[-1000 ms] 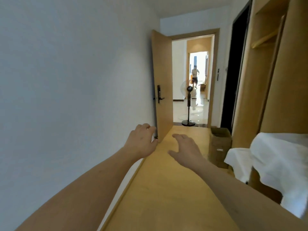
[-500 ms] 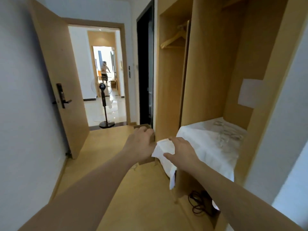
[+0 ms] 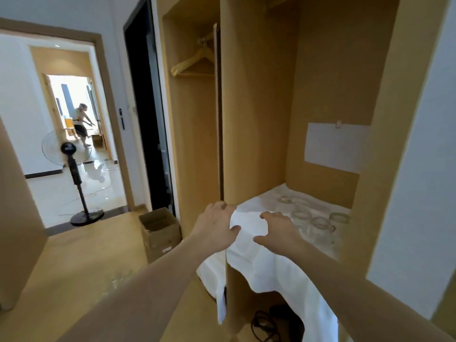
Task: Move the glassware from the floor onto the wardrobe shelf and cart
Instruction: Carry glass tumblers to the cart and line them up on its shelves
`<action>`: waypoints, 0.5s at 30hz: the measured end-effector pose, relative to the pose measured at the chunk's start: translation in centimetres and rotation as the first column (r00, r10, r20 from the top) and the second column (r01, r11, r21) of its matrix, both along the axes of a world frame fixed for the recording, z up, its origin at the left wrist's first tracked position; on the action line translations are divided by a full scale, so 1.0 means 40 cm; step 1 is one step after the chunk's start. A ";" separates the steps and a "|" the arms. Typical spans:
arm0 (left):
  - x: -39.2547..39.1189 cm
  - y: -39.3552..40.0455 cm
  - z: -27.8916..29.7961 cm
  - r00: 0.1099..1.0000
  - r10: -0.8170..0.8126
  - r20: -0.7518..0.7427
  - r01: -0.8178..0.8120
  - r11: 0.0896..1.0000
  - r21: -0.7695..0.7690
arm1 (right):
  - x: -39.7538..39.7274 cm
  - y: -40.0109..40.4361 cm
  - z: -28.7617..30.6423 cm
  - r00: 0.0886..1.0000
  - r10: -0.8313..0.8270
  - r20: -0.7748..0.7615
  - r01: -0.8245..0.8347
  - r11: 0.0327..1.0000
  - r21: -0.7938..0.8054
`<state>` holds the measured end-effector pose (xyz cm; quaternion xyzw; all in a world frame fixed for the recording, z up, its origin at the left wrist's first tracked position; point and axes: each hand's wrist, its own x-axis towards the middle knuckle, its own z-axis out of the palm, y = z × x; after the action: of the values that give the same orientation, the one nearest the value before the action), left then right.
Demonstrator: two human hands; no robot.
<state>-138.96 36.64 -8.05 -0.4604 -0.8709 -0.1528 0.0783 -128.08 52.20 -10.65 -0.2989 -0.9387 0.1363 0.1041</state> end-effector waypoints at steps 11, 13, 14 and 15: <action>-0.228 0.409 -0.055 0.983 -0.151 0.100 0.162 0.981 -0.106 | -0.177 0.351 -0.054 0.955 -0.294 -0.049 0.284 0.948 -0.143; -0.256 0.481 -0.073 0.977 -0.191 0.098 0.203 0.969 -0.137 | -0.181 0.401 -0.061 0.937 -0.346 -0.039 0.338 0.932 -0.133; -0.269 0.519 -0.078 0.974 -0.200 0.109 0.214 0.968 -0.132 | -0.185 0.428 -0.062 0.930 -0.367 -0.032 0.360 0.923 -0.134; -0.280 0.557 -0.084 0.971 -0.211 0.114 0.225 0.966 -0.125 | -0.187 0.453 -0.064 0.922 -0.388 -0.016 0.382 0.914 -0.138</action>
<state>-150.14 58.93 -11.40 -0.5497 -0.8261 -0.1230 -0.0144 -135.56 70.33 -13.20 -0.4809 -0.8480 0.1816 0.1291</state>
